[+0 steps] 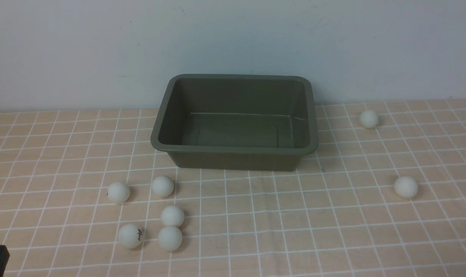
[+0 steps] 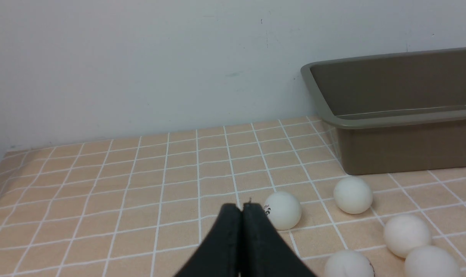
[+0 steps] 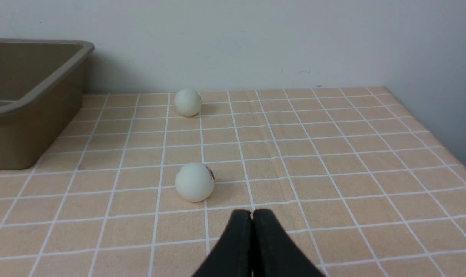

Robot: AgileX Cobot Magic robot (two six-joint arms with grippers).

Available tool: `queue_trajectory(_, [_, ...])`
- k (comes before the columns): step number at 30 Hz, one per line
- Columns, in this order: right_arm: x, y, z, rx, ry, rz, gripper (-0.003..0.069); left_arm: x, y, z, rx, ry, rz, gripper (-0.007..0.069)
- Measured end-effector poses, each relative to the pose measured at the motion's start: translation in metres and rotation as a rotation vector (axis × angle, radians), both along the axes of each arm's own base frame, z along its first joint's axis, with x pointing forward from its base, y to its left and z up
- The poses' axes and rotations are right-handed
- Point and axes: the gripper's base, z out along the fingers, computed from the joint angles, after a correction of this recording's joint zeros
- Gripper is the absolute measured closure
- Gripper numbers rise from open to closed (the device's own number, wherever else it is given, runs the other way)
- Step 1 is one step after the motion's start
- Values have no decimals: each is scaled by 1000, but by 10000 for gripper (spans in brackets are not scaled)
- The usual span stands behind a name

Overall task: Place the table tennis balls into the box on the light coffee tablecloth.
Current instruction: 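Reach for and grasp a ping pong ball on the table beside the basket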

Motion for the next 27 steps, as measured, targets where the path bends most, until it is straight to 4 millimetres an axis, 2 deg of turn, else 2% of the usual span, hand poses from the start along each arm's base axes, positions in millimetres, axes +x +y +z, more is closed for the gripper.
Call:
queue_trajectory(19, [0, 1, 0, 0, 1, 11, 677, 0, 0, 0, -20, 0, 0, 691])
queue_trajectory(20, [0, 1, 0, 0, 2, 11, 677, 0, 0, 0, -43, 0, 0, 691])
queue_trajectory(23, [0, 1, 0, 44, 1, 13, 677, 0, -2, 1, -253, 2, -4, 691])
queue_trajectory(24, [0, 2, 0, 52, 0, 13, 677, 0, -2, 1, -264, 2, -4, 691])
queue_trajectory(27, [0, 5, 0, 255, -14, 17, 677, 0, -5, 3, -559, 6, -14, 691])
